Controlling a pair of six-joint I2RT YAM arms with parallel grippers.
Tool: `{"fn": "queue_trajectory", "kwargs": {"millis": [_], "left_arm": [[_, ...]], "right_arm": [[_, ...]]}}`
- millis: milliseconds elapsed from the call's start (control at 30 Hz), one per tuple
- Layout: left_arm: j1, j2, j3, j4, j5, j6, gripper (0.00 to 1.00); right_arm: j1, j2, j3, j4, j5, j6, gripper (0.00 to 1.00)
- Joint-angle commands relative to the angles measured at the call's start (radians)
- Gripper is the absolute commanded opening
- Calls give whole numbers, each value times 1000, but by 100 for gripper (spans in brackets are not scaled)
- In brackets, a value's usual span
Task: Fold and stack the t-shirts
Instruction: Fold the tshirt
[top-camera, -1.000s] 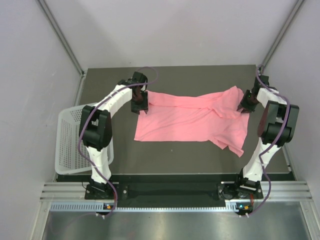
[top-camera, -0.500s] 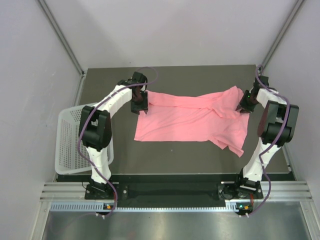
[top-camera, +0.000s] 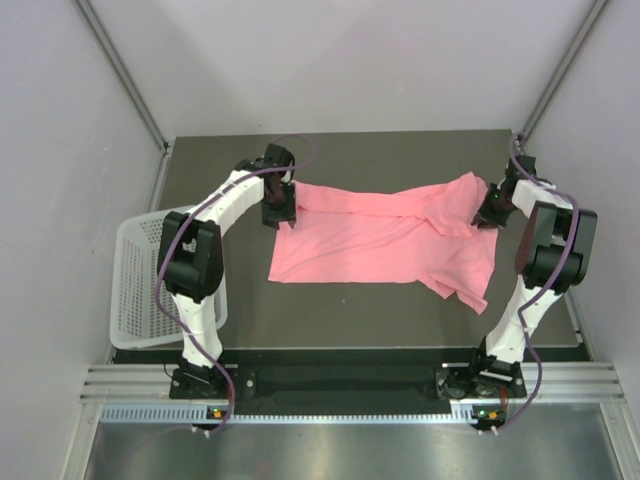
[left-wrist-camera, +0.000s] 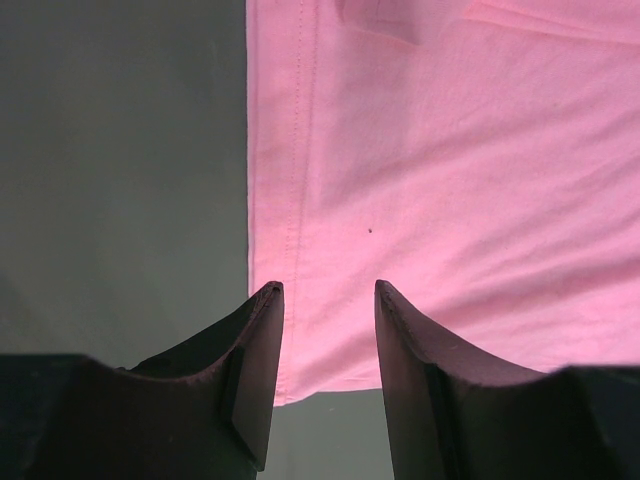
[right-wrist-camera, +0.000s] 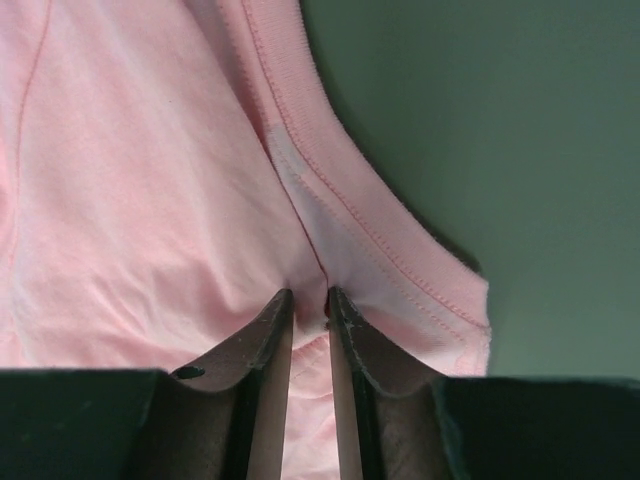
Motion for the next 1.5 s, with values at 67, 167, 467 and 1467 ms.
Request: {"fn": "queue_trajectory", "kwargs": {"millis": [67,167,467,1467], "left_arm": [[4,-62,7,19,1,-2,47],[8,-51,24,25,4,-16,48],[61,22,97,78,134,-108,54],[-5,128,116,215,-106,122,51]], "right_arm": [[15,-46,-23,33,-34,29,15],[15,-74,-17,24,2,32,10],[13,-87,49,-30,34,29,0],[13,-117,131,-134,-21,85,0]]}}
